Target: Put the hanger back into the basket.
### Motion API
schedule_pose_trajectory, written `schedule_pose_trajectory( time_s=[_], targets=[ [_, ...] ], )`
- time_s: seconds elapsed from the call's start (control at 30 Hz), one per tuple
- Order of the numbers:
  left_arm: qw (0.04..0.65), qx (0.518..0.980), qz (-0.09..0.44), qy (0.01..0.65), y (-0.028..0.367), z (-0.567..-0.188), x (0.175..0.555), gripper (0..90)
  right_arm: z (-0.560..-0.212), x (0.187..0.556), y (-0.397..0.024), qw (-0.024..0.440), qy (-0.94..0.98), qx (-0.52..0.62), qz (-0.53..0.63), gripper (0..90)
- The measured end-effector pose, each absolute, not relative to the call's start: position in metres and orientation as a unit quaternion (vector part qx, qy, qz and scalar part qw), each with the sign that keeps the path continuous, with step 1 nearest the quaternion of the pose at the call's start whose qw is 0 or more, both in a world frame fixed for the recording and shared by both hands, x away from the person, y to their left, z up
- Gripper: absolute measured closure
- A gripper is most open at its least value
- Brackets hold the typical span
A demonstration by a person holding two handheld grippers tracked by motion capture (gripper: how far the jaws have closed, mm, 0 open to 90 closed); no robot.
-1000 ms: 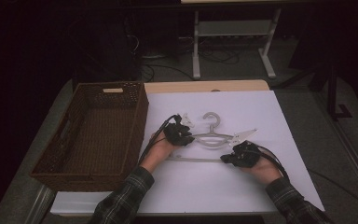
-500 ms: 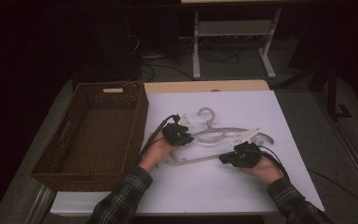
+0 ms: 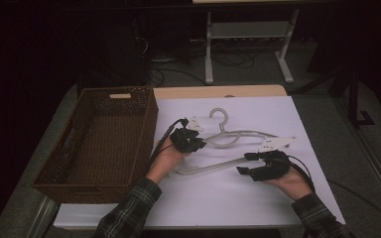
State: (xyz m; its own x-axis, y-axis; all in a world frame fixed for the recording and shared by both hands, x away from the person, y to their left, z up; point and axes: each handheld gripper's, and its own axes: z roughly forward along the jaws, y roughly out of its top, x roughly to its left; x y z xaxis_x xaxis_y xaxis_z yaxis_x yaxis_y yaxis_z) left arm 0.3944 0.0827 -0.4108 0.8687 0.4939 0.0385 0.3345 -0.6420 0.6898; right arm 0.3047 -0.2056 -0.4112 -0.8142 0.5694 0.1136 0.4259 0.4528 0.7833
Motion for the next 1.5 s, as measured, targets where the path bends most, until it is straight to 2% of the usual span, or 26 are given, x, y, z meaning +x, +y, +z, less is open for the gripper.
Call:
schedule_pose_trajectory(
  time_s=[0.33, 0.53, 0.77, 1.03, 1.5],
  targets=[
    [0.366, 0.886, 0.132, 0.253, 0.092, -0.369, 0.39, 83.0, -0.405, 0.288, -0.228, 0.106, 0.83, 0.306, 0.455, 34.1],
    [0.373, 0.876, 0.149, 0.266, 0.102, -0.324, 0.384, 83.0, -0.408, 0.283, -0.241, 0.109, 0.823, 0.321, 0.456, 33.5],
    [0.387, 0.87, 0.15, 0.266, 0.118, -0.297, 0.379, 83.0, -0.408, 0.283, -0.244, 0.12, 0.814, 0.334, 0.46, 26.1],
    [0.387, 0.865, 0.159, 0.277, 0.139, -0.28, 0.376, 83.1, -0.409, 0.283, -0.242, 0.128, 0.813, 0.337, 0.457, 24.2],
    [0.39, 0.839, 0.185, 0.331, 0.216, -0.268, 0.371, 83.1, -0.412, 0.284, -0.24, 0.141, 0.816, 0.34, 0.445, 22.1]
  ],
)
